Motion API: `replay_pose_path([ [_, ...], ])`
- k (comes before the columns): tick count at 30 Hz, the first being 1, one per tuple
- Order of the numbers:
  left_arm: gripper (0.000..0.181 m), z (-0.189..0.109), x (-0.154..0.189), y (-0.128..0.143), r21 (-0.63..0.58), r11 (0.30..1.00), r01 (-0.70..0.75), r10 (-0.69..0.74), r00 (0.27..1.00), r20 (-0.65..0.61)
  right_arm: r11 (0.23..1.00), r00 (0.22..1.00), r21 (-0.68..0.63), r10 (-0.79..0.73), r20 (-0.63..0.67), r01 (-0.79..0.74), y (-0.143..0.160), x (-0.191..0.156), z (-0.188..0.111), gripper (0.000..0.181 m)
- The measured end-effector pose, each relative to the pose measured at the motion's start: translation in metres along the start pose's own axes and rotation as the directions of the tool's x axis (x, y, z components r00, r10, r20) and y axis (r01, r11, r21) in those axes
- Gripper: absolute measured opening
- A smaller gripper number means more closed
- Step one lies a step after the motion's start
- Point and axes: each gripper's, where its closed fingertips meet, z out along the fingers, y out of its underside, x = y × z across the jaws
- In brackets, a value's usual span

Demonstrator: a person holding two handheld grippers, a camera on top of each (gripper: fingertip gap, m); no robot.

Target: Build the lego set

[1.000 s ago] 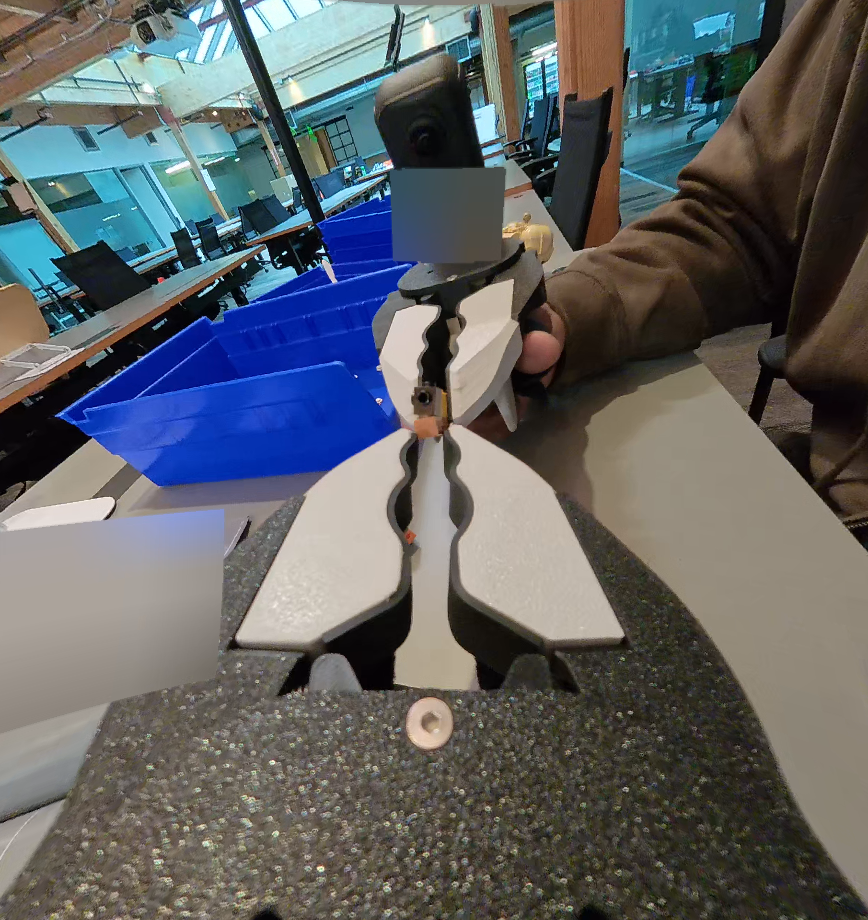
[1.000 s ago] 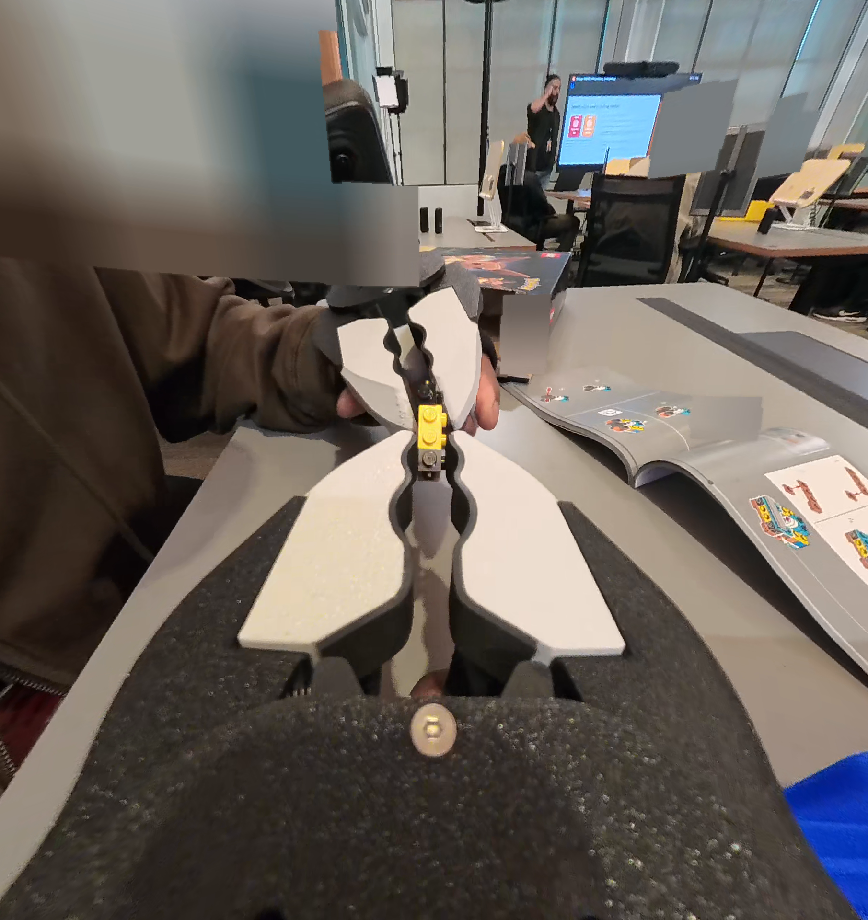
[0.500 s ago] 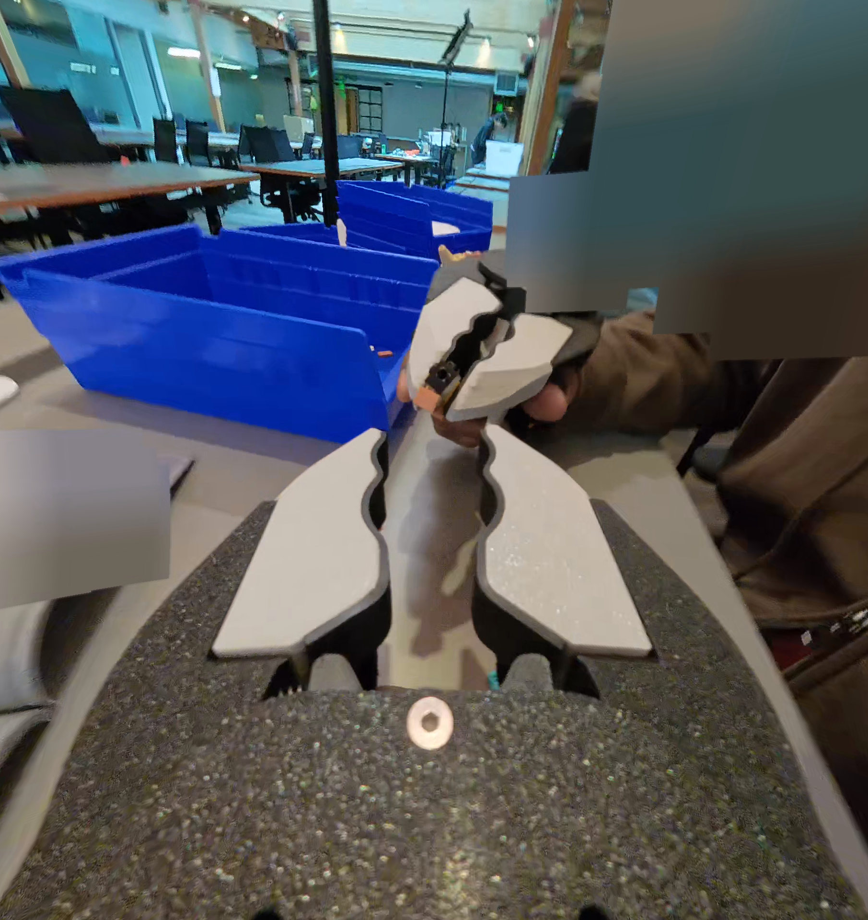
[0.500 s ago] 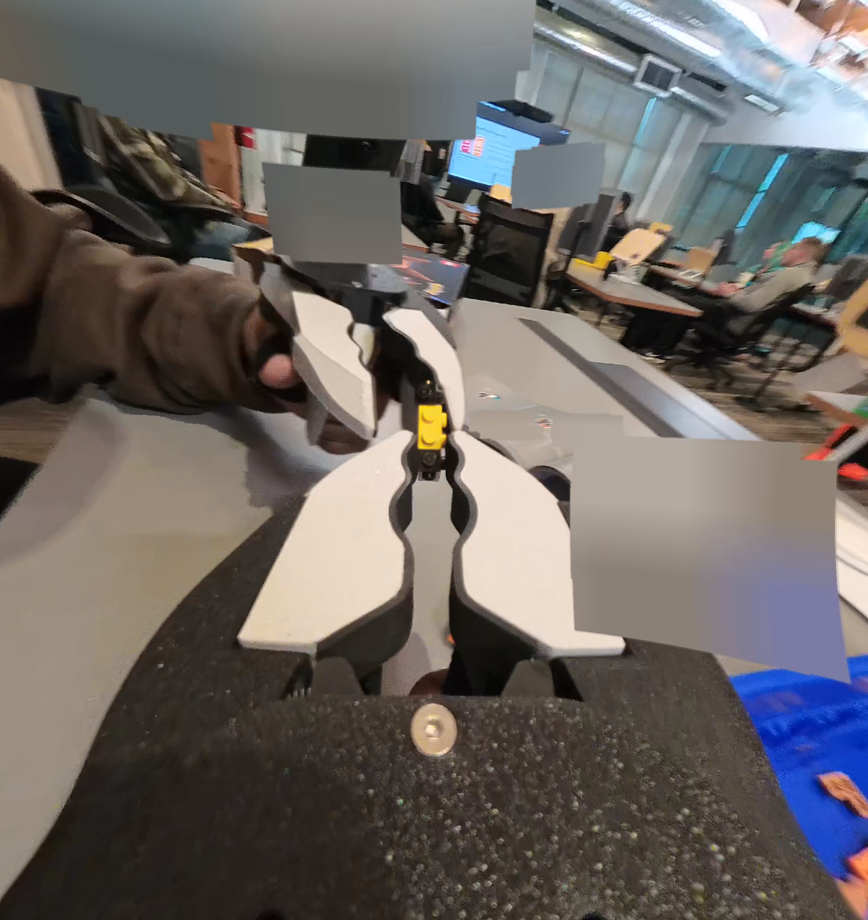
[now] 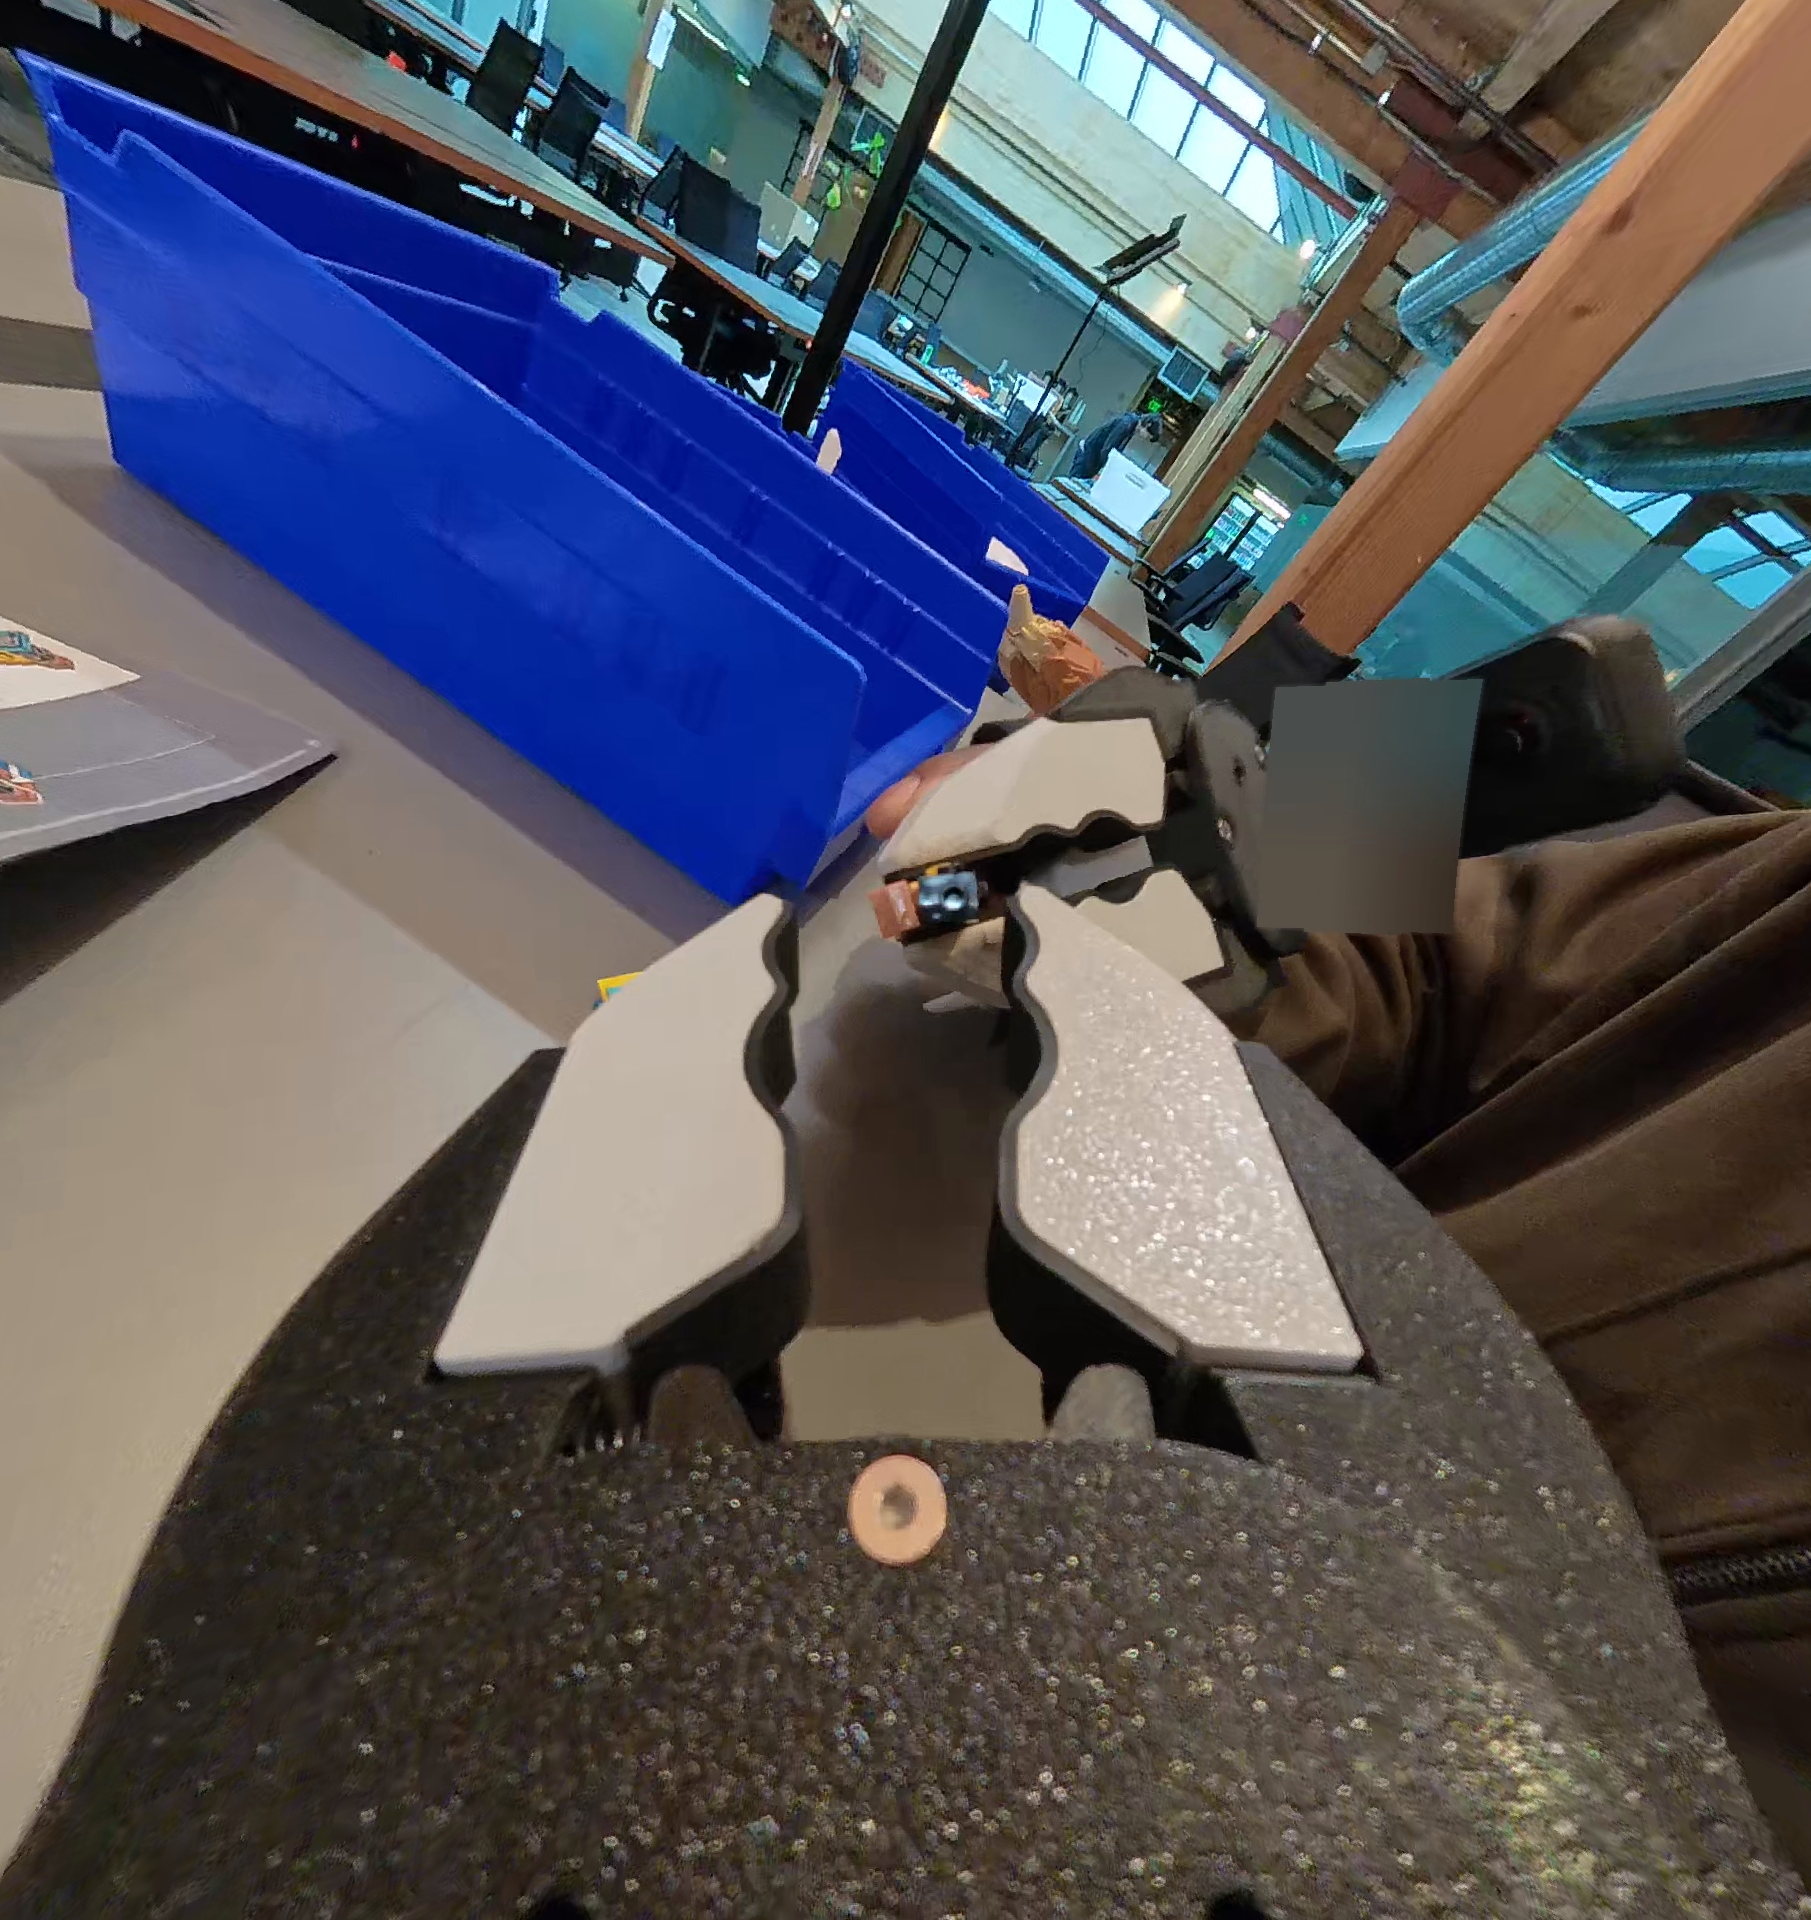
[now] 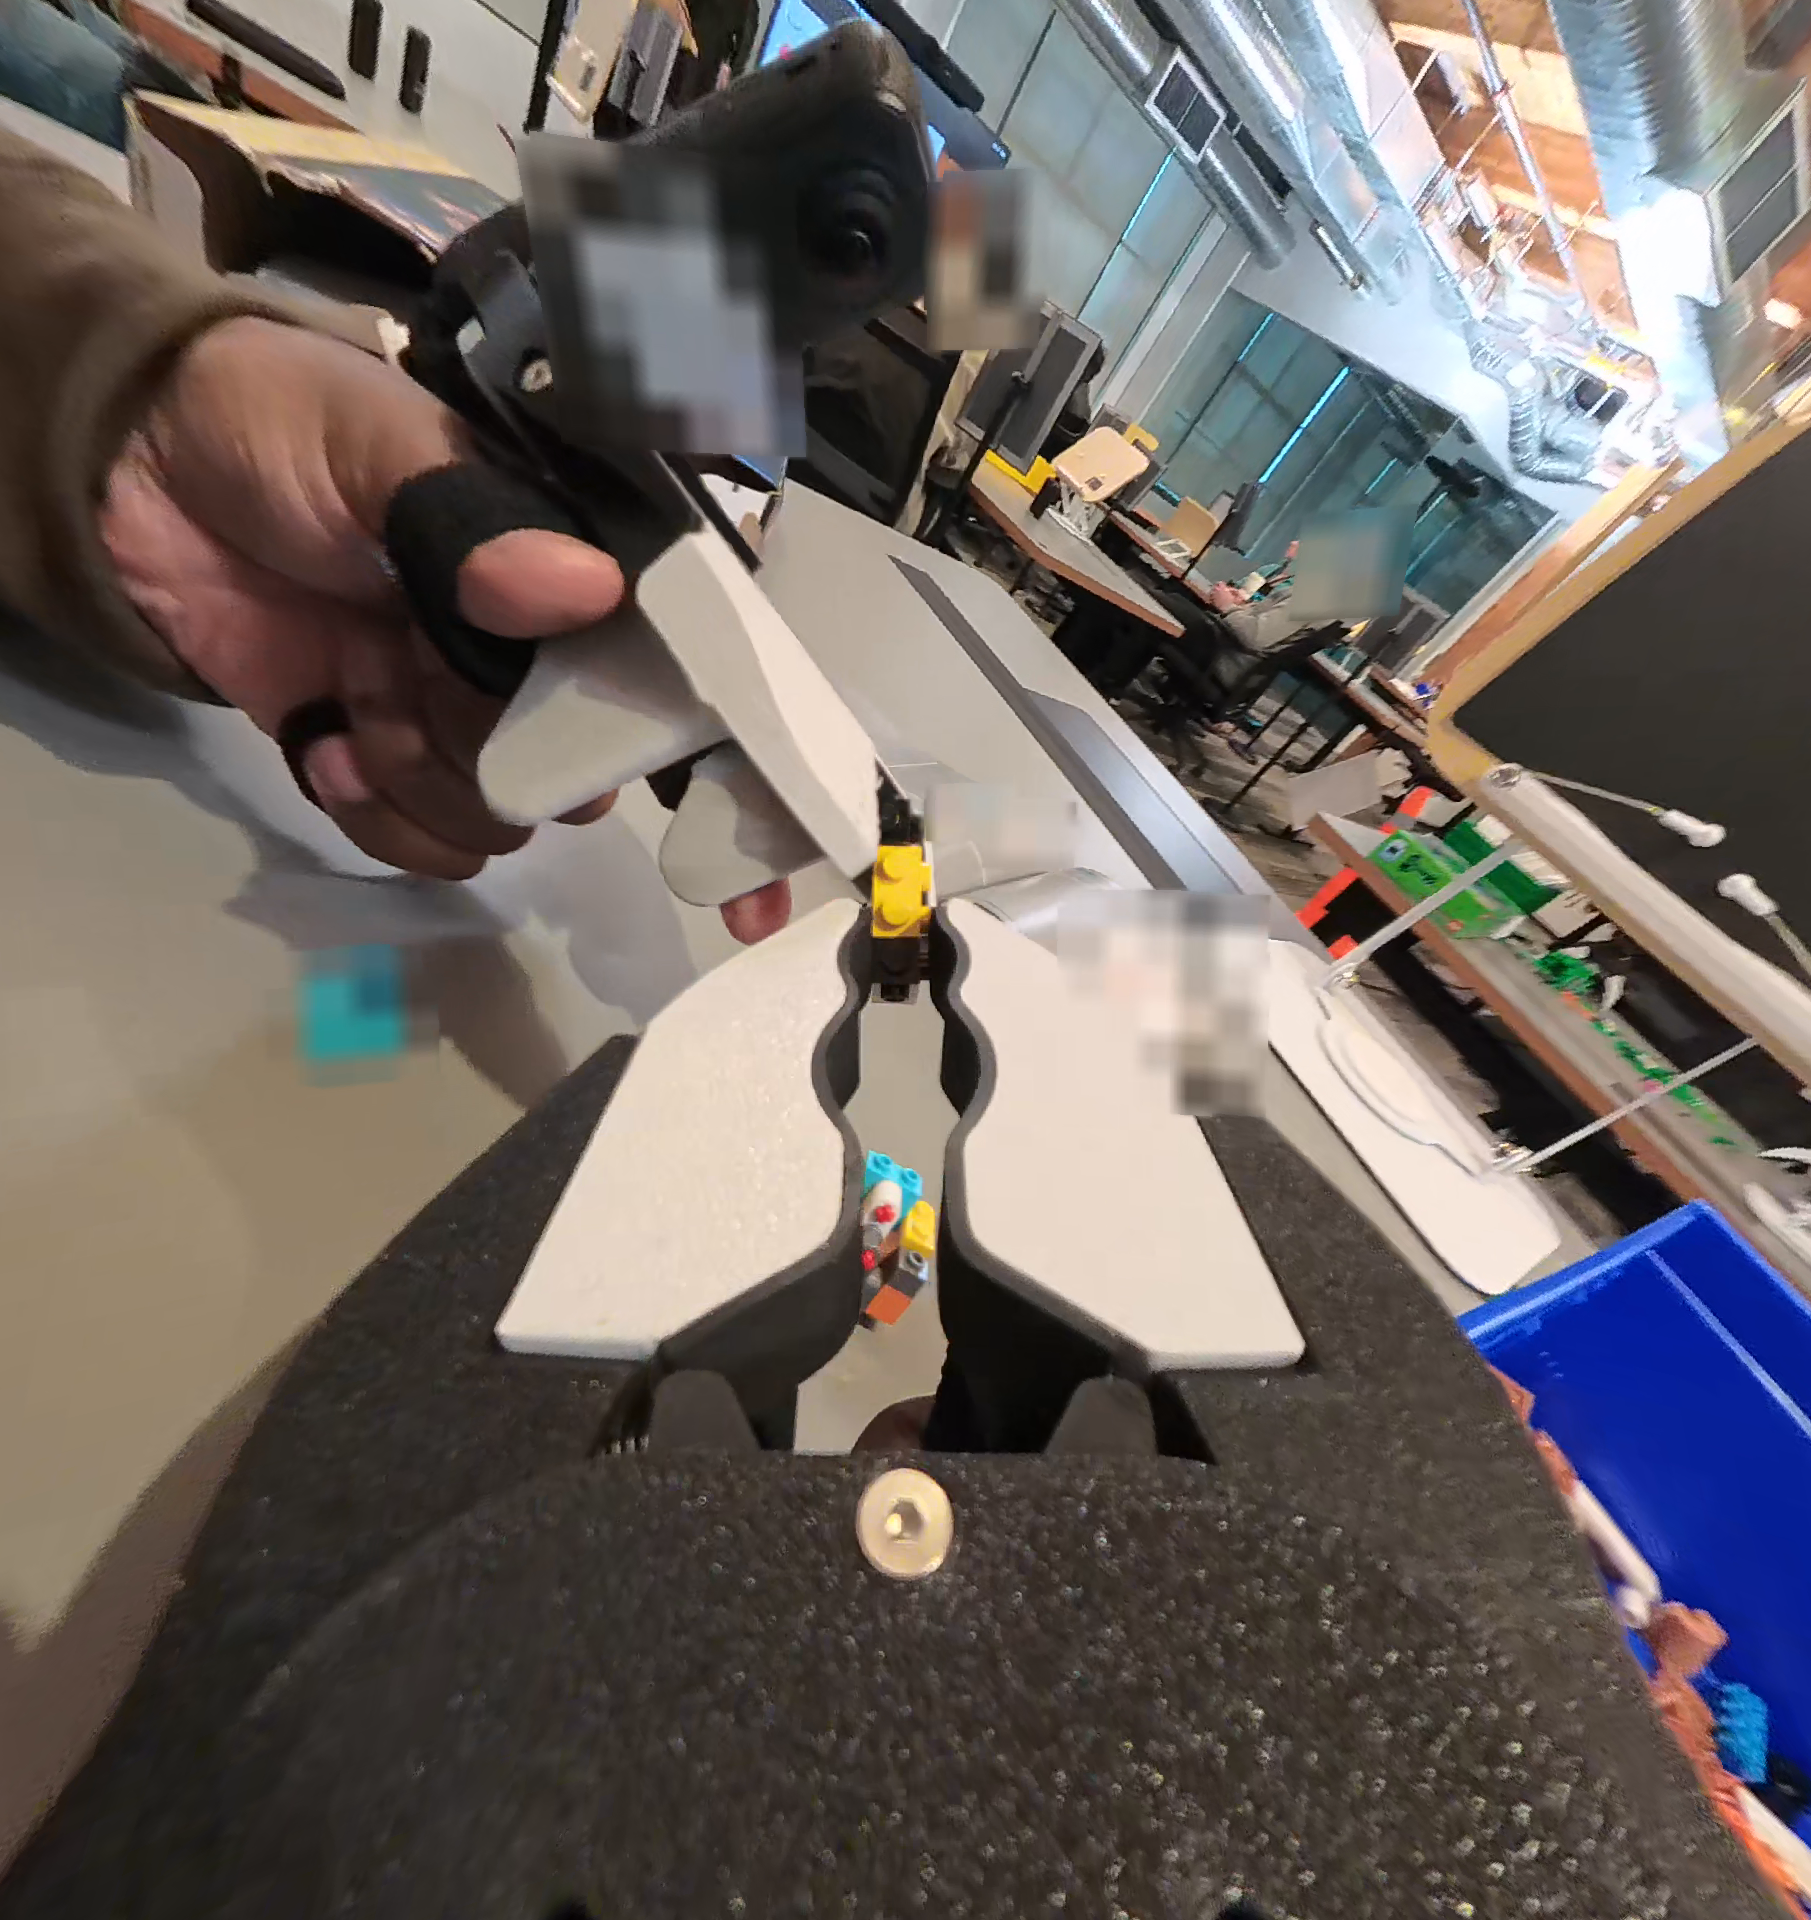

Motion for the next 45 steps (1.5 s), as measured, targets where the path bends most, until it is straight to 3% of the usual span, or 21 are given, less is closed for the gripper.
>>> replay_pose_path([
  [6, 0.020, 0.000, 0.005, 0.000, 0.011, 1.000, 0.021, -0.021, 0.999, -0.033, 0.992, 0.991, -0.023, -0.123, -0.052, 0.122, 0.001, 0.000, 0.000, 0.010],
  [15, 0.020, -0.001, 0.006, 0.001, 0.040, 0.995, 0.095, -0.092, 0.993, -0.080, 0.947, 0.940, -0.063, -0.321, -0.112, 0.316, -0.002, -0.002, -0.002, 0.010],
  [24, 0.019, -0.001, 0.008, 0.002, 0.039, 0.999, 0.029, -0.026, 0.996, -0.087, 0.940, 0.933, -0.061, -0.341, -0.115, 0.336, -0.004, -0.003, -0.003, 0.010],
  [38, 0.019, -0.002, 0.011, 0.003, 0.047, 0.998, 0.046, -0.040, 0.992, -0.124, 0.912, 0.903, -0.073, -0.410, -0.131, 0.403, -0.006, -0.005, -0.003, 0.010],
  [43, 0.020, 0.000, 0.007, 0.002, 0.028, 0.999, -0.038, 0.040, 0.997, -0.071, 0.958, 0.954, -0.054, -0.286, -0.089, 0.282, -0.002, -0.002, -0.002, 0.010],
  [45, 0.041, 0.000, 0.002, 0.001, 0.014, 0.994, -0.108, 0.108, 0.994, -0.031, 0.988, 0.987, -0.008, -0.156, -0.048, 0.156, -0.004, -0.001, -0.003, 0.010],
])
